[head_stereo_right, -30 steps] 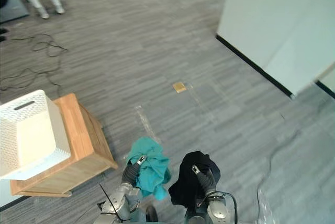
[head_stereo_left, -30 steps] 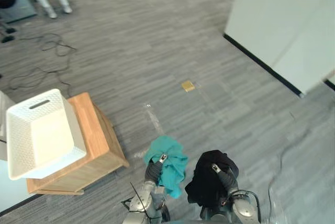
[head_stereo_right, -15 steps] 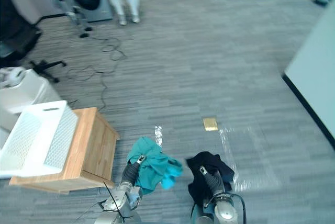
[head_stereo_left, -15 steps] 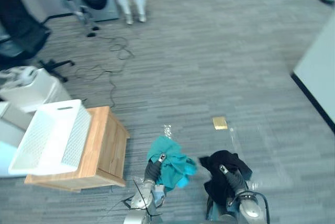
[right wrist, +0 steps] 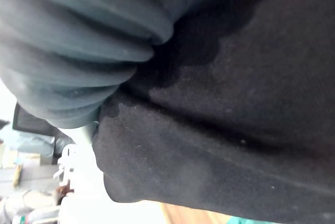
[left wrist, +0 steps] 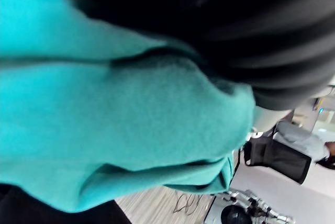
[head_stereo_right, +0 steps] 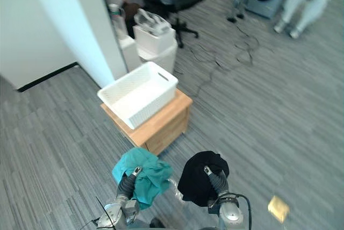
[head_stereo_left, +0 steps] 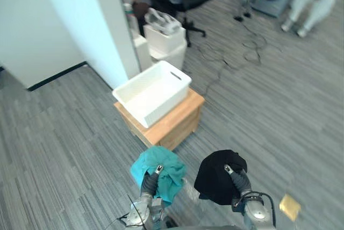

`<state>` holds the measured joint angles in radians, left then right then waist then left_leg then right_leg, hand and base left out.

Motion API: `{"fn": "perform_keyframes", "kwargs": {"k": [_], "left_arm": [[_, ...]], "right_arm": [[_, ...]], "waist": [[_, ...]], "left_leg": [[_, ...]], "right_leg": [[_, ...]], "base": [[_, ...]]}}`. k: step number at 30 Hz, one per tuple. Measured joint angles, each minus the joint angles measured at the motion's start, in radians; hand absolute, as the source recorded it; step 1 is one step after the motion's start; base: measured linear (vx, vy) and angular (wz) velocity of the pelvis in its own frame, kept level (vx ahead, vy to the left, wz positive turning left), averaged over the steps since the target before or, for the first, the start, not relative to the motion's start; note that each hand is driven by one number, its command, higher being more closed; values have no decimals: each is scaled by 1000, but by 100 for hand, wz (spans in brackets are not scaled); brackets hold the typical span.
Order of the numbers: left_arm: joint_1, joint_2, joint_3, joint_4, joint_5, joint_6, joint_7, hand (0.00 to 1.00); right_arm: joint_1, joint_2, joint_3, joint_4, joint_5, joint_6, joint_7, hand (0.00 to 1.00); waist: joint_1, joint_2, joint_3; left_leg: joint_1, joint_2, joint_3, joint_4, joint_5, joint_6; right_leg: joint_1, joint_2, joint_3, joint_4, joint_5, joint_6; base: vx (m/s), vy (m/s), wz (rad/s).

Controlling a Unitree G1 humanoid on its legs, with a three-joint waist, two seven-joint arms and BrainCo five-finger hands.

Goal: Tidy the bed and pick cloth on bed and put in laundry

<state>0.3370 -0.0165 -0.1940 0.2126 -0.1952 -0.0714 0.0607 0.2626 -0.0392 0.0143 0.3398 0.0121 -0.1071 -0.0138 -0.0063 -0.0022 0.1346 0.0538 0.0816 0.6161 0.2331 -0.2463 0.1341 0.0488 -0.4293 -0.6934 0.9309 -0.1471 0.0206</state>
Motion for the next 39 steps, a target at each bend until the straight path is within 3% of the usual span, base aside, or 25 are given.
{"fn": "perform_keyframes", "kwargs": {"k": [2,4,6,7,8,9,10,12,13,15,17,18,19,20,21,22,24,25,27,29,30,32,33,37,39], "left_arm": [[-6,12,1,-2,15,0,7,100],[-5,15,0,-7,21,-2,8,100],[-5,20,0,-7,32,-4,9,100],[-5,23,-2,-4,33,-4,9,100],[-6,33,-8,-1,39,-6,8,100],[-6,44,-13,1,42,-7,8,100],[-7,82,-13,19,54,-7,7,100],[-24,39,-10,92,63,10,12,100],[-25,24,-11,95,73,8,12,100],[-26,-12,-11,95,83,6,10,100],[-26,-28,1,94,89,-5,8,100],[-26,-38,11,90,89,-5,9,100],[-22,-35,17,80,88,-5,8,100],[-16,-36,18,70,87,-5,8,100],[-5,-38,16,49,81,-5,8,100],[-3,-34,7,42,79,-5,9,100],[-3,-32,-3,7,77,-9,7,100],[-3,-30,-11,-15,77,-23,7,100],[-5,-29,-21,-15,77,-25,6,100],[-5,-29,-49,-14,78,-25,2,100],[-5,-35,-63,-11,77,-24,-4,100],[-4,-34,-71,-7,80,-24,-18,100],[-4,-32,-75,-4,80,-23,-21,100],[-9,37,-96,-4,90,-24,-38,100],[-9,71,-79,-5,90,-25,-37,100]], "right_arm": [[-2,22,1,-6,3,0,7,100],[1,26,-2,-11,22,-2,14,100],[3,26,-20,-12,38,-3,15,100],[8,35,-43,-15,61,-4,12,100],[20,51,-66,-25,73,-4,9,100],[32,65,-79,-34,81,-5,7,100],[60,105,-101,-41,107,-5,-6,100],[62,95,-128,-39,128,-4,-10,100],[68,89,-145,-47,138,-4,-13,100],[78,76,-163,-52,143,-3,-26,100],[90,74,-151,-56,143,-3,-27,100],[95,74,-131,-65,143,-3,-26,100],[121,78,-109,-107,143,-3,-24,100],[133,79,-98,-126,143,-3,-22,100],[156,78,-85,-166,144,-5,-20,100],[165,73,-72,-181,145,-9,-19,100],[146,57,-72,-189,145,-9,-19,100],[134,52,-72,-187,146,-11,-19,100],[131,51,-73,-173,146,-11,-18,100],[124,40,-77,-160,146,-11,-18,100],[115,28,-77,-155,146,-9,-17,100],[95,24,-86,-155,146,-5,-2,100],[76,35,-95,-155,146,-5,-1,100],[64,86,-112,-145,146,-5,13,100],[57,100,-100,-118,145,-5,19,100]], "waist": [[-17,5,0],[-36,15,6],[-42,15,5],[-50,19,3],[-58,6,-5],[-64,-8,-10],[-71,-71,-15],[-72,7,-18],[-70,47,-15],[-81,61,-12],[-78,57,-10],[-72,36,1],[-66,19,16],[-66,16,23],[-67,16,41],[-58,27,41],[-65,38,39],[-63,38,38],[-70,30,34],[-87,22,26],[-93,40,16],[-90,40,15],[-94,37,17],[-123,-12,14],[-125,-54,-10]], "left_leg": [[22,12,-87,-22,14,-23],[43,26,-159,-31,25,-41],[45,51,-222,-23,31,-51],[38,79,-255,-22,44,-107],[30,88,-272,-25,48,-146],[30,87,-281,-29,42,-170],[39,76,-304,-33,23,-229],[50,156,-287,-36,18,-261],[74,194,-281,-59,32,-297],[133,208,-236,-119,85,-334],[164,241,-198,-68,100,-332],[127,272,-198,56,107,-298],[52,316,-204,239,133,-183],[19,339,-204,311,159,-138],[-32,397,-196,440,232,-51],[-55,432,-162,513,261,-61],[-96,411,-88,554,237,-73],[-113,366,-43,523,180,-77],[-76,307,-13,417,121,-93],[3,203,33,191,97,-116],[54,161,38,77,93,-126],[98,115,49,-51,104,-164],[135,92,45,-118,119,-186],[196,63,-24,-148,119,-188],[175,56,-44,-145,119,-189]], "right_leg": [[-91,34,92,69,-56,10],[-155,44,124,9,-92,-1],[-228,60,155,-160,-103,-1],[-258,114,231,-379,-81,40],[-269,142,323,-565,1,50],[-270,150,381,-659,72,37],[-266,135,512,-768,284,114],[-239,220,493,-769,235,118],[-241,251,481,-743,202,102],[-243,269,474,-655,125,78],[-236,289,473,-608,82,58],[-208,299,473,-615,76,49],[-171,307,466,-644,75,47],[-150,311,456,-663,75,47],[-84,332,430,-739,74,46],[-28,352,420,-826,75,46],[-12,353,423,-878,82,34],[-17,344,424,-888,102,2],[-17,323,421,-891,111,-8],[-19,294,430,-882,157,19],[-22,293,419,-873,161,36],[-36,272,419,-831,156,44],[-64,250,418,-723,122,51],[-213,154,482,-297,71,63],[-230,149,478,-406,34,50]], "base": [[439,-250,152],[315,-231,142],[252,-325,112],[230,-401,114],[230,-418,119],[289,-565,120],[203,-458,76],[156,-353,23],[134,-248,-2],[120,-202,4],[78,-164,-14],[39,-218,-20],[28,-222,-13],[42,-213,8],[93,-161,2],[114,-125,-2],[103,-10,-7],[124,48,1],[171,76,41],[170,100,72],[179,166,54],[156,237,36],[139,239,46],[109,97,67],[95,-65,46]]}}
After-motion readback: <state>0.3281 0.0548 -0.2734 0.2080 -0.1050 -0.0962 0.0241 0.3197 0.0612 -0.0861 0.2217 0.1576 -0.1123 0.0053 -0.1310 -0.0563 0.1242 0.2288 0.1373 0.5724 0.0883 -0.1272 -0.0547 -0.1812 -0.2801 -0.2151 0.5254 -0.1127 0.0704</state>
